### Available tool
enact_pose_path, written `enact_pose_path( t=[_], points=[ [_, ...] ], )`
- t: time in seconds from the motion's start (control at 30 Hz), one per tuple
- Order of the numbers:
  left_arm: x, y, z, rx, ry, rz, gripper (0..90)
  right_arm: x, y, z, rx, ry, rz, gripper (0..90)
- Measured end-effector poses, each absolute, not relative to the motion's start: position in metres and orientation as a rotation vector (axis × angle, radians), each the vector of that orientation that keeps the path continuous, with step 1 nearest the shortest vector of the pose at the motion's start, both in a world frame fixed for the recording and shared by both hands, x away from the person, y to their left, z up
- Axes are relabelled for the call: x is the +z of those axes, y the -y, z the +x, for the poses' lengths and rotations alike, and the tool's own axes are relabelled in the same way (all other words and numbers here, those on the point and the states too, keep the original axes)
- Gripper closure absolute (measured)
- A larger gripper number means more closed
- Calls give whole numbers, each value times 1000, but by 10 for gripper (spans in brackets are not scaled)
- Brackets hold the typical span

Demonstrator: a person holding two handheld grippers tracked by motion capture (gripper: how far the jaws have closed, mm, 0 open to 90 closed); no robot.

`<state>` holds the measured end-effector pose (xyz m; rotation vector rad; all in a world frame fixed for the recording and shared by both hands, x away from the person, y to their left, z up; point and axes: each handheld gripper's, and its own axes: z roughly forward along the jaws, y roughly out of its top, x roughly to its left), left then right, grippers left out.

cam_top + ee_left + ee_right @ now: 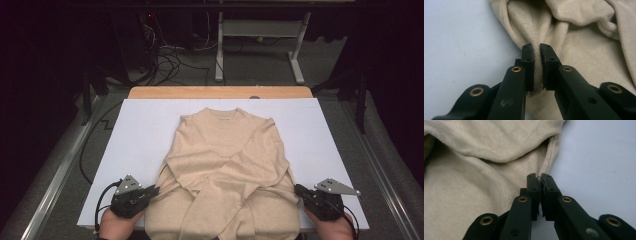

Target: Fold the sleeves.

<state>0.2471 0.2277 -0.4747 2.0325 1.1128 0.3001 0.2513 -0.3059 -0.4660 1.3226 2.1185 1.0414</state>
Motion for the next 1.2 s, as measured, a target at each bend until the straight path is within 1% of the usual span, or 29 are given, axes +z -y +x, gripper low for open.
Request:
enact_pose_path(
  t=[0.43, 0.73, 0.87, 0.93, 0.97, 1.07, 1.1, 1.13, 1.2],
  points=[
    [-476, -228, 235, 275, -1081, 2052, 810, -465, 308, 237, 1032, -2127, 1310, 869],
    [-477, -229, 236, 272, -1081, 2037, 801, -467, 308, 239, 1039, -2127, 1298, 859],
    [-476, -229, 236, 279, -1079, 2023, 750, -468, 308, 239, 1061, -2119, 1299, 798],
    [-475, -230, 236, 290, -1081, 2010, 715, -467, 309, 239, 1073, -2109, 1295, 745],
    [-474, -231, 236, 294, -1077, 2001, 712, -467, 310, 239, 1081, -2106, 1289, 722],
    [-472, -233, 236, 318, -1085, 1967, 626, -465, 312, 239, 1112, -2079, 1304, 633],
    [-471, -234, 236, 324, -1085, 1962, 599, -464, 313, 240, 1123, -2070, 1309, 622],
    [-470, -235, 236, 331, -1082, 1950, 599, -464, 314, 240, 1134, -2060, 1311, 603],
    [-468, -237, 237, 349, -1095, 1926, 539, -460, 315, 240, 1164, -2027, 1312, 556]
  ],
)
